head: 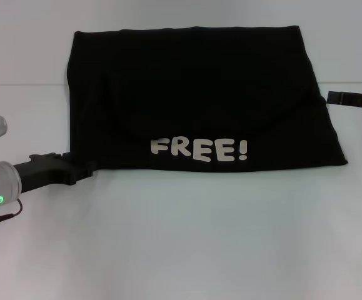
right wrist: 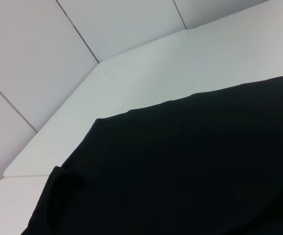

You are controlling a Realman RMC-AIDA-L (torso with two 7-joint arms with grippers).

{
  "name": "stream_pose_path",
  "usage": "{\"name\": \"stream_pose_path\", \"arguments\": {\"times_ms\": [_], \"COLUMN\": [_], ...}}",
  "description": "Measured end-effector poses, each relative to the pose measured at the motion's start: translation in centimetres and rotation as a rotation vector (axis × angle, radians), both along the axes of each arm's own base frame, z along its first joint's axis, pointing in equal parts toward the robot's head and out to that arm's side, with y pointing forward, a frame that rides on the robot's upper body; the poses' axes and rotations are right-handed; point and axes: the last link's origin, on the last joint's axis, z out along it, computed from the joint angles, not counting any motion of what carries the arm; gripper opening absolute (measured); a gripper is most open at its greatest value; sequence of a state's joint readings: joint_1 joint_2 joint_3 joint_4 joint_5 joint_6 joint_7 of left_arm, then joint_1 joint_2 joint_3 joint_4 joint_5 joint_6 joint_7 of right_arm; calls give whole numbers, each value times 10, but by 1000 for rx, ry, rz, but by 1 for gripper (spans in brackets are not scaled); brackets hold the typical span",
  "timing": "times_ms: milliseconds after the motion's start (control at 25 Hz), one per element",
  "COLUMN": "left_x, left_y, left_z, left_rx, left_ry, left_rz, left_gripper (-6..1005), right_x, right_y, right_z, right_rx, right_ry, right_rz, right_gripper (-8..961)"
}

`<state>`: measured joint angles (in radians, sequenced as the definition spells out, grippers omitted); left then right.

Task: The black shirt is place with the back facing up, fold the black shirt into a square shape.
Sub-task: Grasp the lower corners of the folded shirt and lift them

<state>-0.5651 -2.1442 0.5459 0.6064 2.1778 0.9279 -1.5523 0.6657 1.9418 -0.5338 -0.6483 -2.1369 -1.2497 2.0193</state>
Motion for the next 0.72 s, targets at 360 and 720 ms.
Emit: {"name": "stream_pose_path", "arguments": {"times_ms": [360,720], "left_x": [-3,0], "left_y": [3,7], "left_z": [-2,2], "left_rx": [-17,-16], "left_ry": [38,36], "left_rz": [46,49], "left_gripper": [631,419], "right_x": [0,1], "right_y": [0,-2], "right_z": [0,0], "right_rx": [0,-2], "right_ry": [0,7], "right_rz": [2,-2], "right_gripper": [528,526]}}
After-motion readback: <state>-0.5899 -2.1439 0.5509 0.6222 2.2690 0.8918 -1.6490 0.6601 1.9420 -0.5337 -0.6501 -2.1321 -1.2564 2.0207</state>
